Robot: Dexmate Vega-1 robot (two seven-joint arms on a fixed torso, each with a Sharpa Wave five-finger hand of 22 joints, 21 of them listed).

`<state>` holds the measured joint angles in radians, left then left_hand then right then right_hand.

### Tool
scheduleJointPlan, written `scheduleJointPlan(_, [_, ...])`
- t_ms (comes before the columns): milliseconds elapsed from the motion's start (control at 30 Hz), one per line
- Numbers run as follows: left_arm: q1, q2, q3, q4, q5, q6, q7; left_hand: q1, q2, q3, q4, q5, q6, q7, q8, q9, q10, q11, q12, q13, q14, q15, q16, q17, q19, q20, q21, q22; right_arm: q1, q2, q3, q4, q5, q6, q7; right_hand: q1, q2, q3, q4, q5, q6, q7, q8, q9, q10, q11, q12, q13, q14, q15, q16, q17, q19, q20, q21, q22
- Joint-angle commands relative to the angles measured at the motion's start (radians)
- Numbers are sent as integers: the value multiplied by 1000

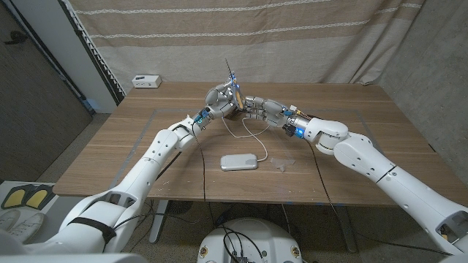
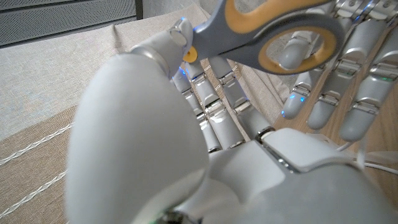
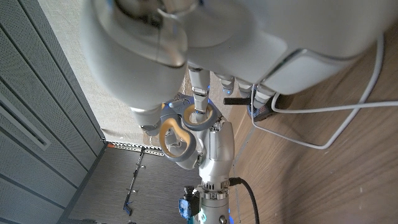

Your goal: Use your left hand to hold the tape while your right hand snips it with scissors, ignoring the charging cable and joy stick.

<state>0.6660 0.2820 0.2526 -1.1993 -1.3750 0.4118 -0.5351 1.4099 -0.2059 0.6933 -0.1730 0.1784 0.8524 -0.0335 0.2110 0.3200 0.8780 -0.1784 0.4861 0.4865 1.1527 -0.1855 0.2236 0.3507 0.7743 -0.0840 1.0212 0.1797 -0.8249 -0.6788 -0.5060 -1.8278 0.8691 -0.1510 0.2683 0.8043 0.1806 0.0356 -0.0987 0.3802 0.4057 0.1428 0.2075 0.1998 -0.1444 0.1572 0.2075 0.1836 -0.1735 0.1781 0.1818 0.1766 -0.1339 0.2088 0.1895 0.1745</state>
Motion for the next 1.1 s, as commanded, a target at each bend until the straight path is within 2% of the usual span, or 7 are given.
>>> scheduleJointPlan(33, [-7,-10,2,17,5,-6,-8,86,82,17,10,6,13,-2,3,2,10,-1,3,3,43,-35,3,20,-7,-138,5,3,21,19,-12,23,-1,0,19,8,6,9,-3,-7,10,-3,4,-1,9,19,8,3,-112,-4,4,3,7,6,6,5])
scheduleJointPlan(800, [-18,-22,4,37,11,0,-12,85,81,18,11,5,18,-2,2,-2,10,-1,2,2,44,-35,2,20,-6,-137,6,2,46,53,-29,73,18,-2,74,11,5,21,1,-9,13,0,3,-1,18,24,10,2,-116,2,2,4,3,7,5,5])
scheduleJointPlan(1100, [-10,-21,4,22,14,-3,-9,84,81,18,11,5,18,-3,1,-3,13,-2,2,0,45,-35,3,21,-7,-137,7,2,51,68,-33,91,19,5,86,11,7,29,5,-11,27,-4,7,-1,21,-3,11,3,-112,-5,4,4,3,7,5,5])
